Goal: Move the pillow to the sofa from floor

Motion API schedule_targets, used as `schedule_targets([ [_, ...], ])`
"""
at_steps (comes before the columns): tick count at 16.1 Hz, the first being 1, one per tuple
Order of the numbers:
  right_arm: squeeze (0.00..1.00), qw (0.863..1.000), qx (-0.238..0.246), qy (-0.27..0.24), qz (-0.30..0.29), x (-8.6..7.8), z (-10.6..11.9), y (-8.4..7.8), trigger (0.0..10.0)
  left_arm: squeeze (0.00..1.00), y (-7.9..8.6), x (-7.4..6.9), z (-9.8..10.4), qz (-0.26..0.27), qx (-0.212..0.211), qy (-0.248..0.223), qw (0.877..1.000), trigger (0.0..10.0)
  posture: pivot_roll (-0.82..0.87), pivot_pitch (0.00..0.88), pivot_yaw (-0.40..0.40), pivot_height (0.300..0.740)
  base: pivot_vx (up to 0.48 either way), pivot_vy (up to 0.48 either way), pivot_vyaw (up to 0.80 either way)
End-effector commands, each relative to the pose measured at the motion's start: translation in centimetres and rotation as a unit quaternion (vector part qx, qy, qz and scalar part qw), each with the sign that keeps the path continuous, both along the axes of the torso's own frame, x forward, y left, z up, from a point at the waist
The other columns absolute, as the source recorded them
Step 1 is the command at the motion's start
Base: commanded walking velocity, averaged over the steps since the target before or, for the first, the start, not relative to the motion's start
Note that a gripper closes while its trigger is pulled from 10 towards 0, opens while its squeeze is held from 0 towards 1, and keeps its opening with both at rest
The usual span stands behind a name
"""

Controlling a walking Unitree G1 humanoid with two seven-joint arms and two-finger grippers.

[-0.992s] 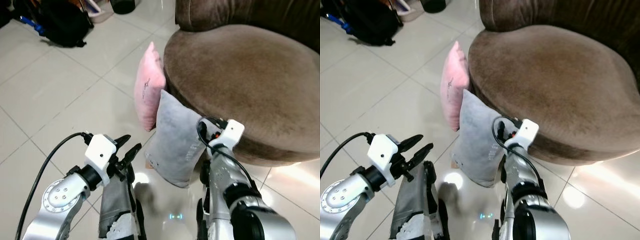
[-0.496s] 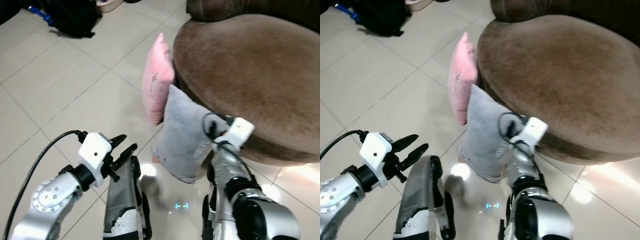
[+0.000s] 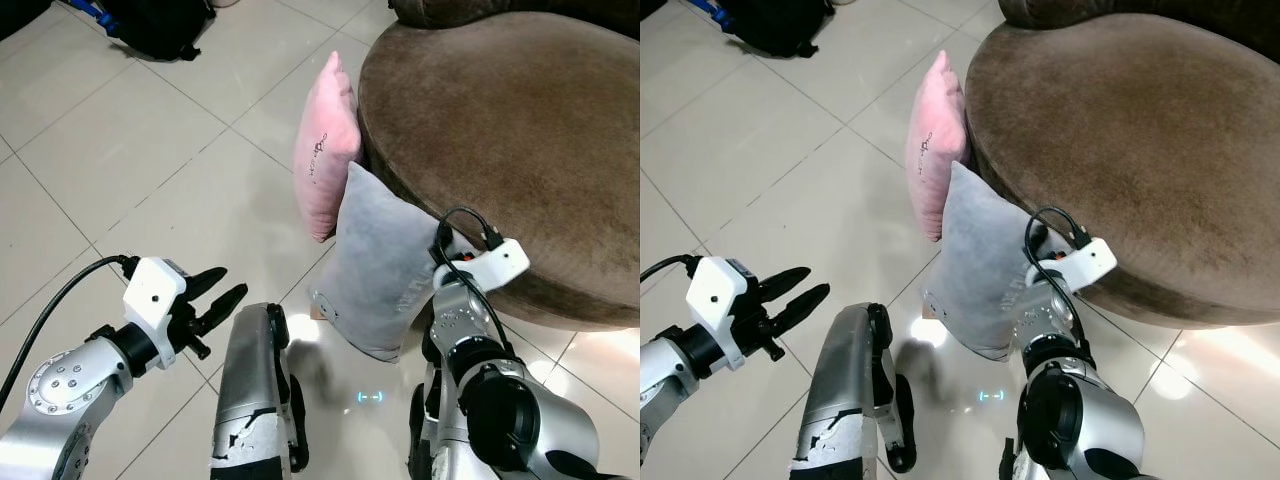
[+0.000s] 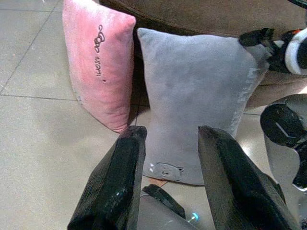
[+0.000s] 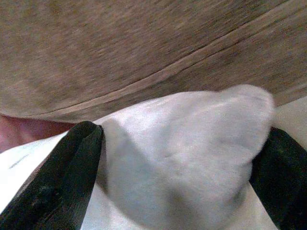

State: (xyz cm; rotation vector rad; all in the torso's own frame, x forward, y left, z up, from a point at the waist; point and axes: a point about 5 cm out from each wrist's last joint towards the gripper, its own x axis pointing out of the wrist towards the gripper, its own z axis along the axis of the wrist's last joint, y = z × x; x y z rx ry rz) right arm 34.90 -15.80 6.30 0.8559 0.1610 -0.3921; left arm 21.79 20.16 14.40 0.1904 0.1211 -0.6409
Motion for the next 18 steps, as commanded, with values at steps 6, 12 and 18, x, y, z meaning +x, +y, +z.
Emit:
schedule_targets([
  [6,0.0,0.998,-0.004,-0.008,0.059,-0.3,-0.7,1.9,0.0,0.0,1.6,0.1,-0.6,0.002,0.008,0.014,1.0,10.0,0.34,0.32,0.141,0.515,0.0,0.0,0.0],
  [12,0.0,0.998,-0.007,-0.009,0.064,-0.4,-0.8,1.7,0.0,0.0,1.0,0.2,-0.6,-0.007,0.003,0.011,1.0,10.0,0.33,0.313,0.139,0.515,0.0,0.0,0.0],
  [18,0.0,0.998,-0.006,-0.008,0.067,-0.6,-1.0,1.6,0.0,0.0,-0.2,-0.9,-0.7,-0.076,-0.042,0.05,0.995,10.0,0.33,0.306,0.138,0.515,0.0,0.0,0.0],
])
